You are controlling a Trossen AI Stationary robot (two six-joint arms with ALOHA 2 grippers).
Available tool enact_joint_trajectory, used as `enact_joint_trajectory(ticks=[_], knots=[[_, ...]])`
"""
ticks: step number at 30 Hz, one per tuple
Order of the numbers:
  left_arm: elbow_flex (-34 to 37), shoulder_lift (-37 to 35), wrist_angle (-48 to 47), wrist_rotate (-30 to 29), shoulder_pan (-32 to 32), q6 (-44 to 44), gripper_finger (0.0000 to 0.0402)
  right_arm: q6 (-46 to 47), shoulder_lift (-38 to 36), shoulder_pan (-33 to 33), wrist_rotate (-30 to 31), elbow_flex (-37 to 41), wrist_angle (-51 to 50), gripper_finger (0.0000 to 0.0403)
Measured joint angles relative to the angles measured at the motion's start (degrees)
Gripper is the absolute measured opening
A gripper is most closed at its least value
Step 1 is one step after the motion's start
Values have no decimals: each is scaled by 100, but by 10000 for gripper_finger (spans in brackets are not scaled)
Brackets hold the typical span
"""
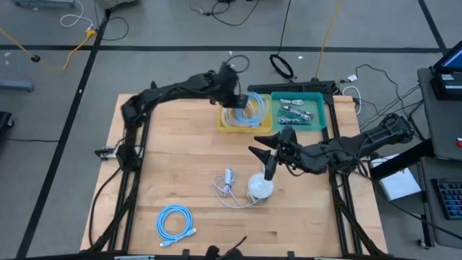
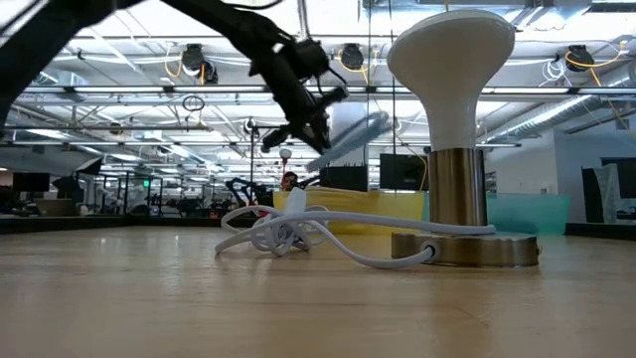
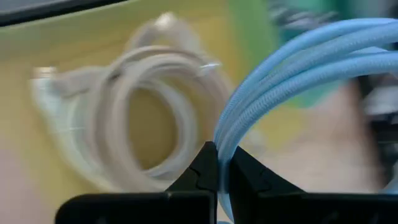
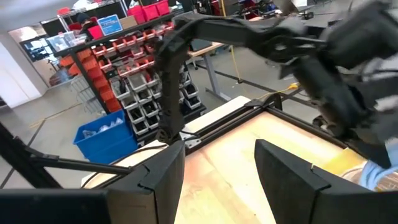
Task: Pick & Place USB Port
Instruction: Put the top blue HDMI cable into the yellow bin
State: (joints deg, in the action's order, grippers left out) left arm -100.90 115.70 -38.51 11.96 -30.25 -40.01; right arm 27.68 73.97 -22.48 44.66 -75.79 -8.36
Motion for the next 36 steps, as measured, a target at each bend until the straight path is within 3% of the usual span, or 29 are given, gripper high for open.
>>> enact_joint_trajectory(ticks=[5,13,28,36], knots=[[-872,637,-1319,-818,63,516,10,-21,0,-144,2,0,-2,189],[-940,689,-1505,-1265,-51,501,10,-31,0,-277,17,0,-4,189],[-940,691,-1055,-773,-150,670,38,-31,0,-275,48,0,-2,189],[-940,689,-1116,-687,-128,1197,42,-29,0,-273,50,0,0,189]])
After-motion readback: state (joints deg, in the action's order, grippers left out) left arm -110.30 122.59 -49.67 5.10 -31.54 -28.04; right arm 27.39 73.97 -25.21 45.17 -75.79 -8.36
